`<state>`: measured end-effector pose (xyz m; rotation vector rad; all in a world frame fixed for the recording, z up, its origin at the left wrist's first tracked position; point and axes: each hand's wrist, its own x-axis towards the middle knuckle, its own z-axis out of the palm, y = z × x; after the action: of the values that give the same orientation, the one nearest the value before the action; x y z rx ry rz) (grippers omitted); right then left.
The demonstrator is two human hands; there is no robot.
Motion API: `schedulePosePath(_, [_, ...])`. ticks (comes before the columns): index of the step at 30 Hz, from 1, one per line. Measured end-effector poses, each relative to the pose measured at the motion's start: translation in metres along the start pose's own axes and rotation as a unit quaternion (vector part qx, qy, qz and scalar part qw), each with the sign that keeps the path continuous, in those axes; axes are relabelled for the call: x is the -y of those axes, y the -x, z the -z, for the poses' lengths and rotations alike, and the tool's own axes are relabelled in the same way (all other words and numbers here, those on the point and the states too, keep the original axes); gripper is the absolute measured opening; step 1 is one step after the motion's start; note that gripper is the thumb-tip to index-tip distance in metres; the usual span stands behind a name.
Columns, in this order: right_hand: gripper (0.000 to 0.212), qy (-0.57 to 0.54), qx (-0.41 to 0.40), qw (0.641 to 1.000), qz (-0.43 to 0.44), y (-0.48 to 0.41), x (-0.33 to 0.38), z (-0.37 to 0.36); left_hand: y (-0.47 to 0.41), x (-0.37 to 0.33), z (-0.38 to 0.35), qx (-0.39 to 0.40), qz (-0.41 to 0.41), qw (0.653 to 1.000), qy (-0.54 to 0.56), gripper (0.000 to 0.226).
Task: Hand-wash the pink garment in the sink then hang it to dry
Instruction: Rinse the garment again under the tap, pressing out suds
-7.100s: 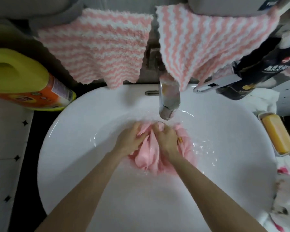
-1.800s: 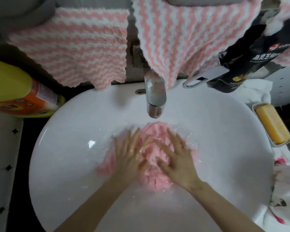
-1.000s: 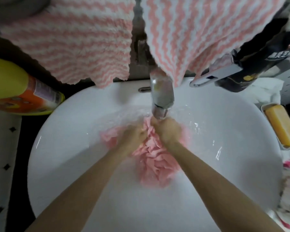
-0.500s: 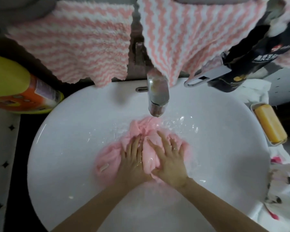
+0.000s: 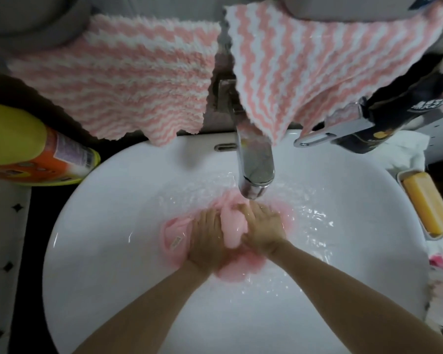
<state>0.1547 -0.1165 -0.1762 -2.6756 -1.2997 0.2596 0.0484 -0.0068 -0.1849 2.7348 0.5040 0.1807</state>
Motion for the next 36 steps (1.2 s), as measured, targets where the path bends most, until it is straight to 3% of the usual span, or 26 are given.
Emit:
schedulePosePath(4, [0.051, -0.013, -0.001, 1.000, 0.016, -0.018, -0.003, 0.001, -0.012, 0.003, 0.012, 0.090, 0.103, 0.985, 0.102, 0.049])
schedulePosePath(6, [0.050, 0.012, 0.013, 1.000, 0.010, -0.023, -0.001, 0.007, -0.015, -0.002, 0.022, 0.074, 0.094, 0.986, 0.115, 0.045])
schedulePosePath(8, [0.049, -0.005, 0.018, 1.000, 0.015, -0.025, 0.000, 0.018, -0.021, -0.005, 0.036, 0.108, 0.095, 0.979, 0.142, 0.042])
schedulePosePath(10, [0.060, -0.064, 0.014, 0.998, 0.003, -0.026, -0.003, 0.033, -0.028, -0.002, 0.042, 0.147, 0.102, 0.975, 0.130, 0.038])
schedulePosePath(13, [0.077, -0.140, 0.006, 0.989, -0.035, -0.014, -0.012, 0.059, -0.034, 0.007, 0.060, 0.193, 0.125, 0.970, 0.082, 0.056])
schedulePosePath(17, [0.060, -0.248, -0.011, 0.966, -0.077, 0.011, -0.017, 0.099, -0.029, 0.015, 0.098, 0.213, 0.059, 0.972, 0.083, 0.054])
schedulePosePath(20, [0.050, -0.330, -0.029, 0.942, -0.046, 0.031, -0.019, 0.120, -0.024, 0.016, 0.117, 0.203, 0.011, 0.978, 0.056, 0.044])
schedulePosePath(22, [0.045, -0.288, -0.046, 0.957, 0.012, 0.046, -0.023, 0.129, -0.018, 0.017, 0.126, 0.134, -0.028, 0.989, 0.051, 0.038])
schedulePosePath(24, [0.038, -0.173, -0.092, 0.974, 0.111, 0.062, -0.030, 0.132, -0.005, 0.021, 0.133, 0.040, -0.101, 0.994, 0.031, 0.034])
schedulePosePath(27, [0.036, -0.009, -0.119, 0.964, 0.237, 0.086, -0.044, 0.110, 0.018, 0.029, 0.129, -0.010, -0.119, 0.993, 0.013, 0.045])
schedulePosePath(29, [0.042, 0.065, -0.086, 0.966, 0.234, 0.099, -0.046, 0.084, 0.028, 0.048, 0.110, -0.016, -0.089, 0.996, 0.024, 0.052])
schedulePosePath(32, [0.076, 0.125, 0.029, 0.980, 0.153, 0.112, -0.040, 0.048, 0.039, 0.072, 0.081, 0.040, -0.022, 0.999, -0.005, 0.053])
schedulePosePath(35, [0.085, 0.122, 0.104, 0.983, 0.088, 0.117, -0.020, 0.030, 0.054, 0.065, 0.056, 0.166, -0.053, 0.982, -0.071, 0.075])
schedulePosePath(36, [0.091, 0.121, 0.151, 0.980, 0.053, 0.115, -0.013, 0.027, 0.057, 0.057, 0.050, 0.176, -0.061, 0.978, -0.094, 0.079])
